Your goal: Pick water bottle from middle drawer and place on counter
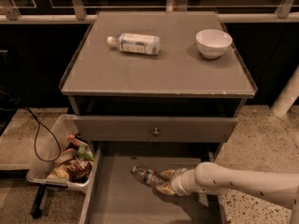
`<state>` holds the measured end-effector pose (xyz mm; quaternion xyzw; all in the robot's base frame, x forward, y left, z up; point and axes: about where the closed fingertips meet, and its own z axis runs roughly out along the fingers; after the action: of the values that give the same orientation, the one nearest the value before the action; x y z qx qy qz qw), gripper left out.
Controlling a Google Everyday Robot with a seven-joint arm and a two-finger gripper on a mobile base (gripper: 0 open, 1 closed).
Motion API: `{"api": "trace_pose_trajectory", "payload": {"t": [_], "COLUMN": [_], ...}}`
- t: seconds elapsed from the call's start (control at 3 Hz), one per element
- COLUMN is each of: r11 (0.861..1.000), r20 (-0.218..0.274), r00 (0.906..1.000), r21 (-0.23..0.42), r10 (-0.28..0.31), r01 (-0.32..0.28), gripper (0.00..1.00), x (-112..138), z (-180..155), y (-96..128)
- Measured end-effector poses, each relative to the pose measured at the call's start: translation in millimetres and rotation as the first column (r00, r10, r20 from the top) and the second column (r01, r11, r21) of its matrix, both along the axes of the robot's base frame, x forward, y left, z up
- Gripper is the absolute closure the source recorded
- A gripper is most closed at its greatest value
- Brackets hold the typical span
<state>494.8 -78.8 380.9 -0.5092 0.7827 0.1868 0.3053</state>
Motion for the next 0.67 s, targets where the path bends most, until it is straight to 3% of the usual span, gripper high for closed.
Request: {"api": "trace_pose_trajectory", "payload": {"t": [0.33,0.67], "r11": [1.000,0.998], "r20": [0.008,0.053], "r00": [0.9999,0.9972], "r21": [0.013,0.043], "r10": [0.014,0.053], "r01": [-0.014,-0.056], "gripper": [1.00,1.00], "x": [-9,-19], "z": [28,85], "y": [-16,-40]}}
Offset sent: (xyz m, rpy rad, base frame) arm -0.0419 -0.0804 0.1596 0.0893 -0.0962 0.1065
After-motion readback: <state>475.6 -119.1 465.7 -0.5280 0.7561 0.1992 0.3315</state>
